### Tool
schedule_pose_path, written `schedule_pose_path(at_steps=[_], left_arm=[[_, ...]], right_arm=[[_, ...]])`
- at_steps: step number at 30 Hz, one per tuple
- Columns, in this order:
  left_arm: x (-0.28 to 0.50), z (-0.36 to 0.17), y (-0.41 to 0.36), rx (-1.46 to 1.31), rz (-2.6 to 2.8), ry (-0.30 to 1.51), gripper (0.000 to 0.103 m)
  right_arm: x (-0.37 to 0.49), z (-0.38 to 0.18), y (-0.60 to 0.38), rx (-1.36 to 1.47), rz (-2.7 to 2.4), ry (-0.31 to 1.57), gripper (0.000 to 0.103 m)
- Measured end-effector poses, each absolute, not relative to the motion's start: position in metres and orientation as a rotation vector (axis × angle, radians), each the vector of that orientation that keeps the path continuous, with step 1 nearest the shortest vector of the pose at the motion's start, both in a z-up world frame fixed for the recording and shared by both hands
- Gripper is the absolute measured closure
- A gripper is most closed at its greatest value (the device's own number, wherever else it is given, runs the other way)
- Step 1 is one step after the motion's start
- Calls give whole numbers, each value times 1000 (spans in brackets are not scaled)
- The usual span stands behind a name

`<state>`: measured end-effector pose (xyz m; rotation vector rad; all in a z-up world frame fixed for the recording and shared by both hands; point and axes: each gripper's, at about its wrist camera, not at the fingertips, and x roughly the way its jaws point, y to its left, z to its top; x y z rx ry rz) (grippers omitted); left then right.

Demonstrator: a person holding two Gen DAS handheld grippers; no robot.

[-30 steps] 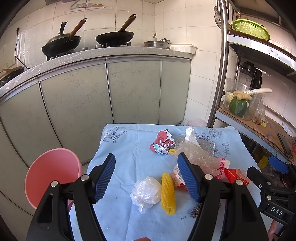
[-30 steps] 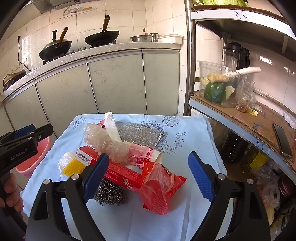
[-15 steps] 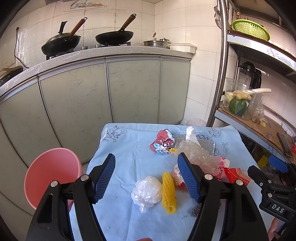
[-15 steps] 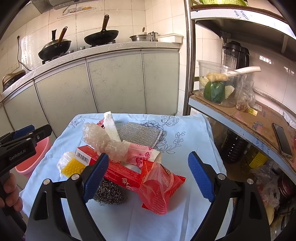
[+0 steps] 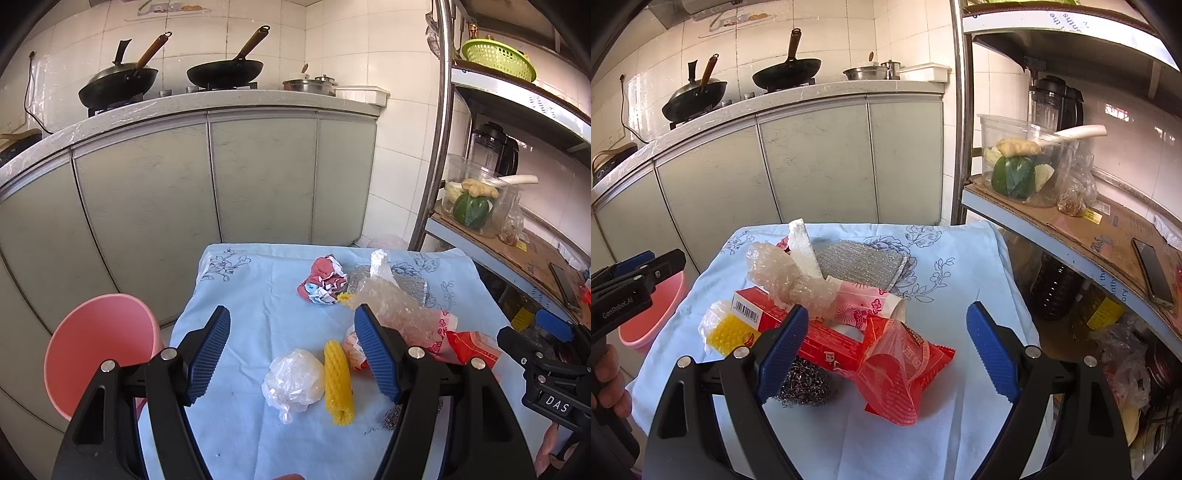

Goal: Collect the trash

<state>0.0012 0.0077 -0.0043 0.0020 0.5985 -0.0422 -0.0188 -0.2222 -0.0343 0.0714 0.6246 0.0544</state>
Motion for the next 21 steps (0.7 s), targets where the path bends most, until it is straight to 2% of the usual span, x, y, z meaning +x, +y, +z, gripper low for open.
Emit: schedule_pose_path(at_steps=[21], left_arm=[[-7,-13,16,-11,-67,623,34]], right_arm=[[-23,-38,-223,83,61,627,15]])
